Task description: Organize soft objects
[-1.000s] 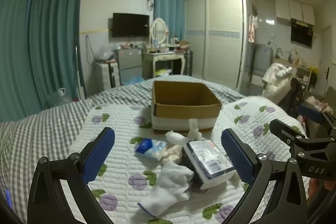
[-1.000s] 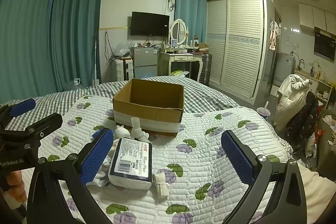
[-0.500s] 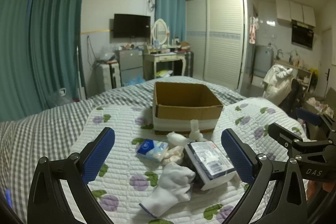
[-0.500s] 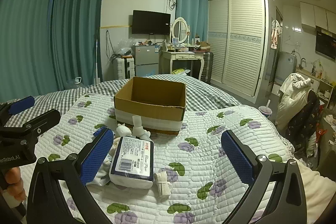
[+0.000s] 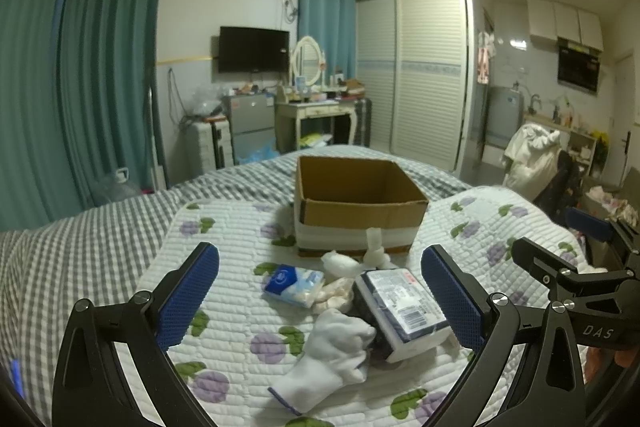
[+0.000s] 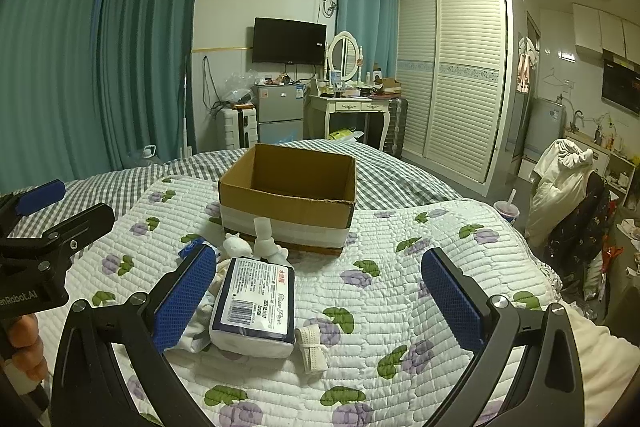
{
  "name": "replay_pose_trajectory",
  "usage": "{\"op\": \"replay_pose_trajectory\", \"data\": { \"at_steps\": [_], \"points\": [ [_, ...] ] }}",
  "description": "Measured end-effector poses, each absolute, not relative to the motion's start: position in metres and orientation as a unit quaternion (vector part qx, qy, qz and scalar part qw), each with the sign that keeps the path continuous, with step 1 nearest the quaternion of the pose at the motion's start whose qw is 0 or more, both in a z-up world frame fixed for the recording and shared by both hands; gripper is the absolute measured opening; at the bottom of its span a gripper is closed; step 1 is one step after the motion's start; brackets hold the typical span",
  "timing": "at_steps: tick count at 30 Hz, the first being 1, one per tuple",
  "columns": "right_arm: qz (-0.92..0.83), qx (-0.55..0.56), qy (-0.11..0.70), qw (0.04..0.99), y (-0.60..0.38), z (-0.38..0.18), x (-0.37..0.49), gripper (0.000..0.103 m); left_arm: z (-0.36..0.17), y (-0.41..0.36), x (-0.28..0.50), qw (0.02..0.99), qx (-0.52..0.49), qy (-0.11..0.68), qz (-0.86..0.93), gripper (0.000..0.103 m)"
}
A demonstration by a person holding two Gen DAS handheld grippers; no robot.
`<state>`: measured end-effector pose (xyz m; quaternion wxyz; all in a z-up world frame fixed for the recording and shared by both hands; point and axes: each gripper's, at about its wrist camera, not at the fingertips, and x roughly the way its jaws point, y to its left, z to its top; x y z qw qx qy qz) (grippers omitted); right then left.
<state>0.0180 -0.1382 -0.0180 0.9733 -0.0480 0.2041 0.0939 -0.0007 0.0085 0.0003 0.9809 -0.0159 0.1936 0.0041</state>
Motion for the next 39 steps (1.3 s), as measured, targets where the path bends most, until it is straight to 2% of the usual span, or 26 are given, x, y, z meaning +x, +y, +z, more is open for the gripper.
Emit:
{"op": "replay_pose_trajectory", "data": {
  "at_steps": [39],
  "points": [
    [0.098,-0.046,0.210,0.972,-0.1359,-0.0188,0.0174,0.103,0.0023,0.0102,-0.0018,0.981,-0.015,0.196,0.007,0.103]
  ]
}}
